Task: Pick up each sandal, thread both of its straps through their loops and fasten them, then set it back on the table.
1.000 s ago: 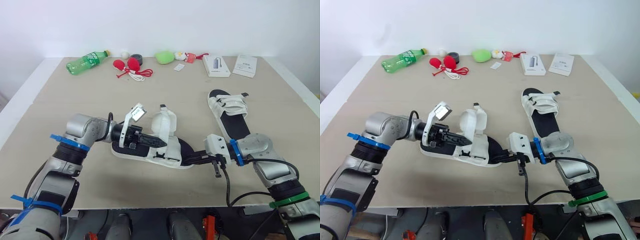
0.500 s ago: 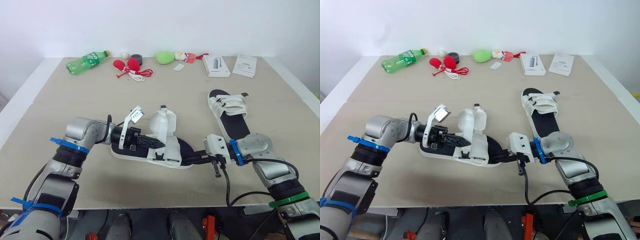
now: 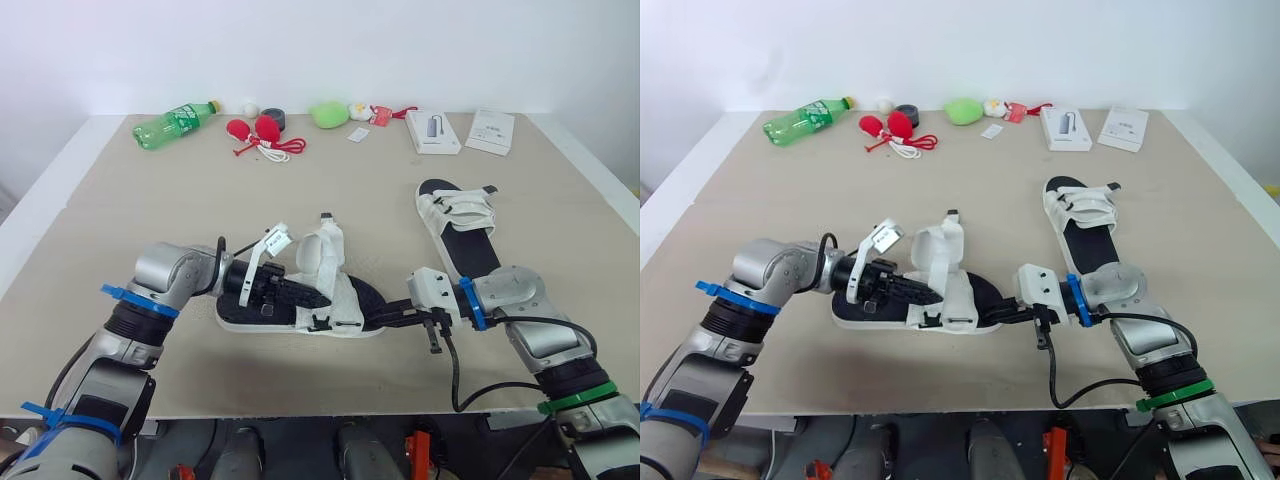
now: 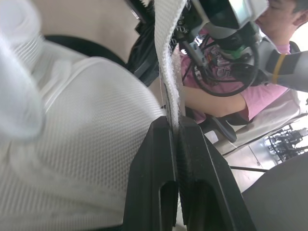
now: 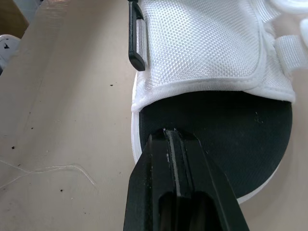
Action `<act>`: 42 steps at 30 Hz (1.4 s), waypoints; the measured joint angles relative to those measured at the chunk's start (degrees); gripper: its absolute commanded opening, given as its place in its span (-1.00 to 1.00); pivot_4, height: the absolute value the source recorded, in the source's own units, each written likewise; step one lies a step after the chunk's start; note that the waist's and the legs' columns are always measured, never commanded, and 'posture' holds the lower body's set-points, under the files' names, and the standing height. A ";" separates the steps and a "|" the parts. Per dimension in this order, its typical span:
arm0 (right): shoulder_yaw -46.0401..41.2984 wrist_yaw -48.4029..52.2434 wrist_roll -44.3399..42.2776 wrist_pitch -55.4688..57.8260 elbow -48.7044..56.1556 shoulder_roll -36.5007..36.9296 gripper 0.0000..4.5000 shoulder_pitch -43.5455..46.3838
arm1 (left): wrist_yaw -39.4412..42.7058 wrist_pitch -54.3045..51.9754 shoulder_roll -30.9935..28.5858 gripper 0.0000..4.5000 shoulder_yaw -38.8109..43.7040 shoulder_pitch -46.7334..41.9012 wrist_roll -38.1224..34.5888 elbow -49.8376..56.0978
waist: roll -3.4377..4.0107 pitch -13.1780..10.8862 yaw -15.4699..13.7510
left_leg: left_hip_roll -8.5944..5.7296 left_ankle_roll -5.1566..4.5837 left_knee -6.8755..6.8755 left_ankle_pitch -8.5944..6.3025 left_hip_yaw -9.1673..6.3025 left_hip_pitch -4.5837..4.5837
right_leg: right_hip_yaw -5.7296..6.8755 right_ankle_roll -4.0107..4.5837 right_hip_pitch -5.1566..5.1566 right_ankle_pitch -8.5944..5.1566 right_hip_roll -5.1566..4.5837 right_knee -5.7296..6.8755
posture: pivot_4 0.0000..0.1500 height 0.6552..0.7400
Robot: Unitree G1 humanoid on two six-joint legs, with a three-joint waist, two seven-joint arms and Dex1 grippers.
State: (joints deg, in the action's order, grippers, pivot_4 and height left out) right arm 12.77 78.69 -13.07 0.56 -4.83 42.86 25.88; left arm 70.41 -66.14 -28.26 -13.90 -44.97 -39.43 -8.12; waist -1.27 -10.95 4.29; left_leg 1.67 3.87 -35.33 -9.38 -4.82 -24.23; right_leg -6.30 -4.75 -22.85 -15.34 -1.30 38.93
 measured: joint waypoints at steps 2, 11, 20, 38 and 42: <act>0.00 -0.01 0.00 -0.02 -0.02 0.00 -1.00 0.01 | 0.00 0.01 -0.04 -0.93 0.00 0.00 0.00 0.25 | 0.00 0.00 0.00 | 0.00 0.00 0.00 0.00 0.00 0.00 | 0.00 0.00 0.00 0.00 0.00 0.00 | 1.00 1.00; 0.36 0.12 0.16 -0.79 -0.59 0.00 -1.00 0.43 | -1.40 2.54 -1.26 -0.93 0.38 2.40 0.19 5.72 | 0.00 0.00 -0.01 | 0.01 0.00 -0.01 0.00 0.00 0.01 | 0.00 -0.01 0.01 0.01 0.00 0.00 | 1.00 1.00; 0.53 0.29 0.21 -1.15 -1.20 0.00 -1.00 0.82 | -2.97 2.36 -1.43 -0.42 0.47 3.81 -0.17 6.92 | 0.00 0.00 0.00 | 0.00 0.00 -0.05 0.00 0.00 0.01 | 0.00 -0.04 0.02 0.03 0.00 0.00 | 1.00 1.00; 0.79 1.01 0.38 -2.04 -3.25 -0.05 -1.00 2.05 | -6.22 10.12 3.05 -0.26 5.24 -2.89 1.36 -2.66 | 0.00 0.00 -0.01 | 0.00 0.01 -0.07 0.01 0.01 0.00 | -0.01 -0.06 0.03 0.07 0.00 -0.01 | 1.00 1.00; 0.79 0.99 0.38 -2.02 -3.24 -0.04 -1.00 2.04 | -4.43 10.11 2.71 -0.95 5.07 -2.88 1.38 -2.43 | 0.00 0.00 -0.01 | 0.00 0.01 -0.06 0.01 0.01 0.00 | -0.01 -0.06 0.03 0.07 0.00 -0.01 | 1.00 1.00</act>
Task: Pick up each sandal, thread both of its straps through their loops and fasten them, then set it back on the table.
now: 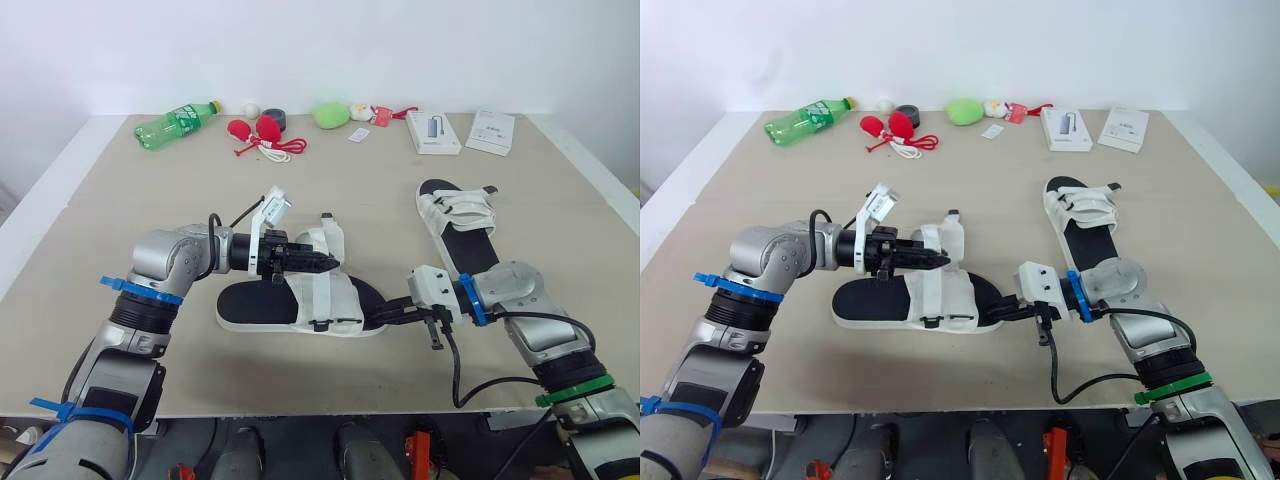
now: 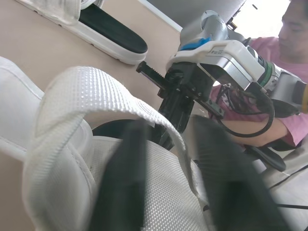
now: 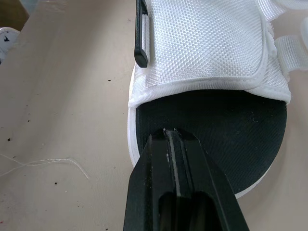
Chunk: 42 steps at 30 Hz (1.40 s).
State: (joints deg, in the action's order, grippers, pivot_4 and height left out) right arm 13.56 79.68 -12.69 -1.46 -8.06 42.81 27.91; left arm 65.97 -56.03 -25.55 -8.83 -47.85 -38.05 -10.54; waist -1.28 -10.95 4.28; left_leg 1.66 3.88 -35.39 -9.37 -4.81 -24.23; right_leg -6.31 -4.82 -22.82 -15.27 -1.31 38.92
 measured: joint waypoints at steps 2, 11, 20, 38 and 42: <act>0.00 0.00 0.00 0.01 0.02 0.01 -1.00 -0.02 | 1.16 -0.23 -0.65 -0.95 -0.20 0.38 -0.20 1.23 | 0.00 0.00 0.00 | 0.00 0.00 0.00 0.00 0.00 0.00 | 0.00 0.00 0.00 0.00 0.00 0.00 | 1.00 1.00; -0.01 -0.07 0.00 0.01 0.02 0.01 -1.00 -0.05 | 2.22 -0.63 -1.42 -0.95 -1.03 5.28 -0.31 6.91 | 0.00 0.00 0.00 | 0.01 0.00 0.00 0.00 0.00 0.00 | -0.01 0.00 0.00 0.00 0.00 0.00 | 1.00 1.00; 0.02 -0.07 0.09 -0.15 -0.07 -0.07 -1.00 -0.02 | 1.95 -0.73 -2.38 -0.95 -2.76 9.93 -0.43 12.30 | 0.00 0.00 0.00 | 0.01 0.00 -0.01 0.00 0.00 0.01 | -0.01 0.01 0.00 0.01 0.00 0.00 | 1.00 1.00; 0.00 0.18 0.51 -1.01 -0.41 -0.12 -1.00 0.12 | 7.93 -0.90 -13.56 0.23 -3.13 5.37 -0.44 14.08 | -0.01 -0.01 0.01 | 0.02 0.00 0.00 0.00 0.01 0.02 | -0.01 0.02 -0.01 0.01 0.01 -0.01 | 1.00 1.00; -0.06 0.36 0.50 -1.30 -0.59 -0.14 -1.00 0.22 | 16.52 -5.07 -23.90 0.23 -3.68 8.20 -3.83 18.01 | 0.00 -0.01 0.23 | 0.07 -0.01 0.14 -0.03 0.09 0.01 | -0.03 0.12 -0.07 -0.07 0.00 -0.09 | 1.00 1.00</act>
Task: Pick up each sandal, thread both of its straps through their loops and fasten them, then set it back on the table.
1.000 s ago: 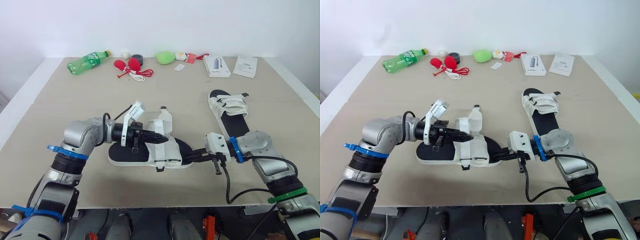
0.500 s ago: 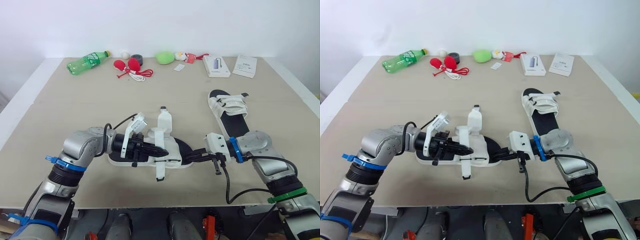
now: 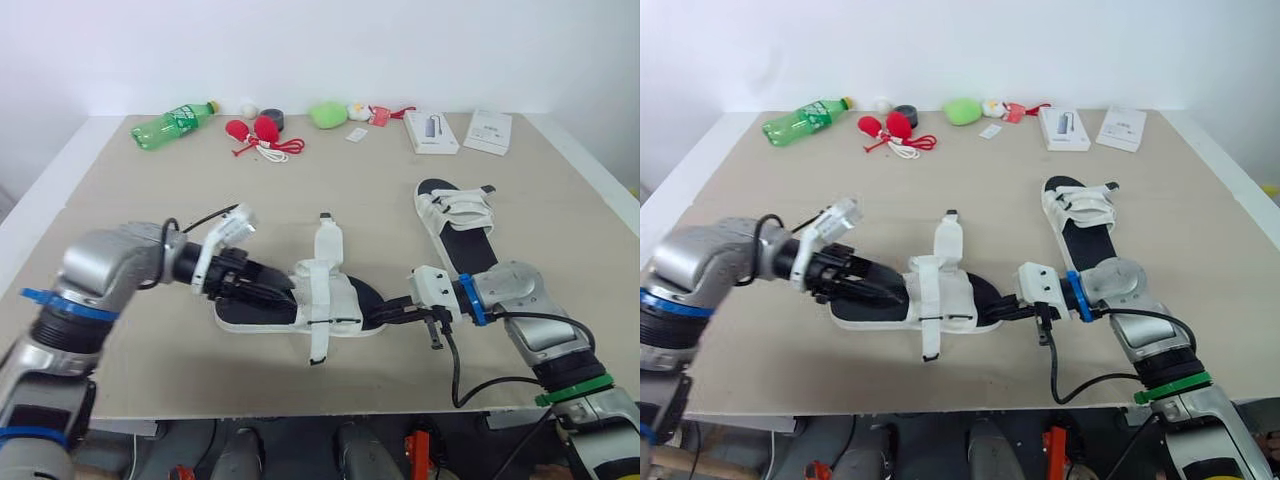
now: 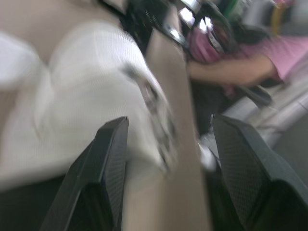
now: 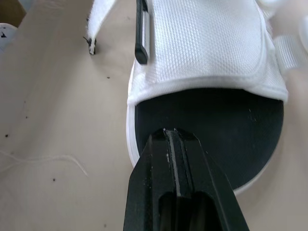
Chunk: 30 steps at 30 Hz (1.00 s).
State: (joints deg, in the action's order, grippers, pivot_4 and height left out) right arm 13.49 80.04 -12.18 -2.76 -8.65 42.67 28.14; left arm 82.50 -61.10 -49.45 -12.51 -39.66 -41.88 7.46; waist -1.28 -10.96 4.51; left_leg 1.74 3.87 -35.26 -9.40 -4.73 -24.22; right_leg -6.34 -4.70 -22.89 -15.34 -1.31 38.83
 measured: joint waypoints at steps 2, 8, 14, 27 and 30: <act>0.01 0.31 0.04 -0.01 -0.24 0.08 -1.00 0.22 | 2.62 -1.31 -2.47 0.23 -1.01 3.37 -1.31 3.08 | -0.02 0.00 -0.07 | 0.01 -0.01 0.00 -0.01 -0.02 0.00 | 0.02 0.01 -0.01 -0.04 0.02 0.02 | 1.00 1.00; 0.07 0.11 0.32 -0.04 -0.98 -0.09 -1.00 0.59 | -1.63 -0.20 1.90 0.23 -2.08 8.71 -1.52 6.94 | -0.05 0.00 -0.20 | 0.03 0.01 -0.16 0.03 0.00 0.02 | 0.02 0.23 0.04 -0.04 0.01 0.03 | 1.00 1.00; 0.12 0.23 0.64 -0.21 -1.11 -0.30 -1.00 0.92 | -10.06 5.16 9.53 0.23 -2.69 10.95 2.80 5.18 | -0.07 -0.01 -0.23 | 0.02 0.01 -0.16 0.04 0.00 0.02 | 0.01 0.23 0.04 -0.01 0.02 0.02 | 1.00 1.00; 0.11 0.10 0.69 0.30 -1.06 -0.37 -1.00 0.95 | -13.66 11.07 15.51 0.23 -4.43 10.21 7.72 -0.11 | -0.07 0.00 -0.22 | 0.00 0.01 -0.20 0.05 0.00 0.02 | -0.02 0.10 0.06 0.07 0.01 0.02 | 1.00 1.00; 0.11 0.08 0.69 0.31 -1.03 -0.37 -1.00 0.93 | -13.38 11.26 16.53 0.23 -5.28 10.10 8.06 -0.11 | -0.07 -0.01 -0.23 | 0.00 0.01 -0.19 0.05 0.00 0.02 | -0.02 0.02 0.06 0.12 0.01 0.02 | 1.00 1.00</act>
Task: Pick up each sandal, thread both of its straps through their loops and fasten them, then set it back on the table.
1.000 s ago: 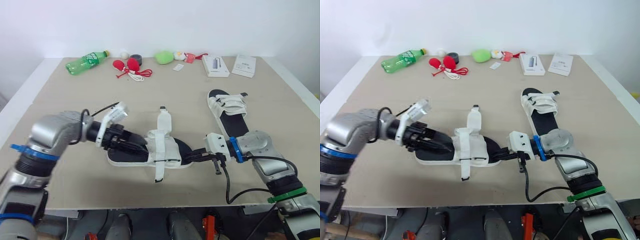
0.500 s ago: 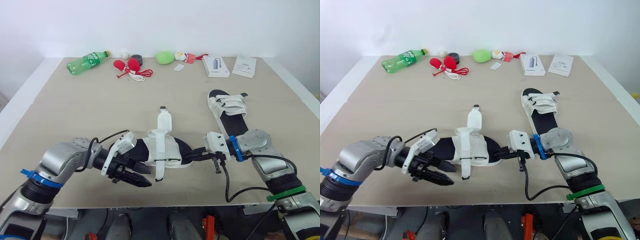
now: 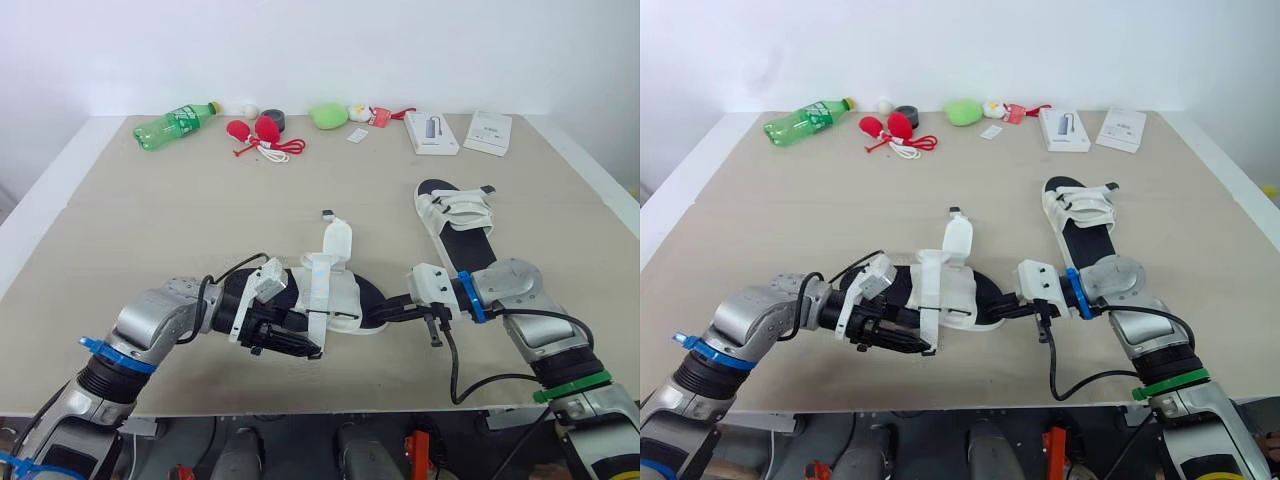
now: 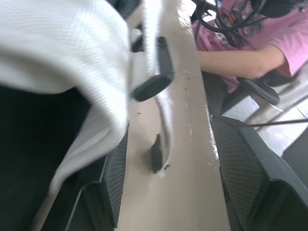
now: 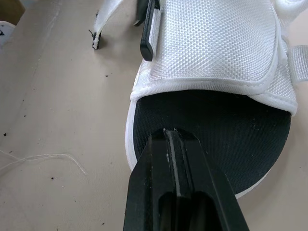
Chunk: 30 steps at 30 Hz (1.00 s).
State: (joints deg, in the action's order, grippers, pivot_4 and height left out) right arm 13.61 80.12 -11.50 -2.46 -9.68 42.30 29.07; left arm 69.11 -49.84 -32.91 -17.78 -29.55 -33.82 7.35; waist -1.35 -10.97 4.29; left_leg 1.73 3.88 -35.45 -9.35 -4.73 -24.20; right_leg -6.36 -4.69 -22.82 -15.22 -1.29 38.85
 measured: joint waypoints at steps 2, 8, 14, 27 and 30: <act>0.00 -0.07 0.00 0.03 0.05 0.00 -1.00 -0.01 | 0.00 0.00 0.61 0.23 -0.42 0.00 0.07 0.00 | 0.00 0.00 0.00 | 0.00 0.00 0.00 0.00 0.00 0.00 | 0.00 0.00 0.00 0.00 0.00 0.00 | 1.00 1.00; -0.02 -0.31 0.00 0.08 0.39 0.04 -1.00 -0.22 | -1.07 -0.33 2.33 -0.90 -0.38 -0.10 0.09 -0.76 | 0.00 0.00 0.00 | -0.01 0.00 0.00 0.00 0.00 0.00 | 0.00 0.00 0.00 0.00 0.00 0.00 | 1.00 1.00; -0.13 -0.42 -0.02 0.12 1.22 0.18 -1.00 -0.74 | 1.14 -2.25 -1.89 -0.96 -0.35 2.21 -1.19 2.46 | 0.00 0.00 0.06 | 0.01 -0.01 0.10 -0.01 -0.01 0.00 | 0.00 -0.04 -0.01 -0.02 0.01 -0.01 | 1.00 1.00; -0.46 -0.62 0.00 0.62 1.29 0.41 -1.00 -0.95 | -2.89 -2.30 -1.40 -0.96 0.41 7.87 -2.75 9.28 | -0.01 0.01 -0.01 | -0.02 -0.01 0.08 -0.02 -0.01 0.01 | 0.00 0.16 0.02 -0.16 -0.02 -0.03 | 1.00 1.00; -0.45 -0.63 0.01 0.63 1.28 0.41 -1.00 -0.94 | -3.96 -0.56 -0.47 -0.96 0.44 7.08 -1.76 7.07 | -0.01 0.01 -0.03 | -0.02 -0.01 0.07 -0.02 -0.01 0.01 | 0.00 0.16 0.02 -0.15 -0.02 -0.03 | 1.00 1.00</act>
State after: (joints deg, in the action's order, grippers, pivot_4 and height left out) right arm 13.15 79.49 -11.49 -1.83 -8.40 42.71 28.14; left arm 65.15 -50.40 -33.38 -17.35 -22.47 -35.58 14.42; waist -1.36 -10.96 4.26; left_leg 1.71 3.87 -35.38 -9.37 -4.74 -24.19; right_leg -6.36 -4.53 -22.80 -15.37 -1.31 38.81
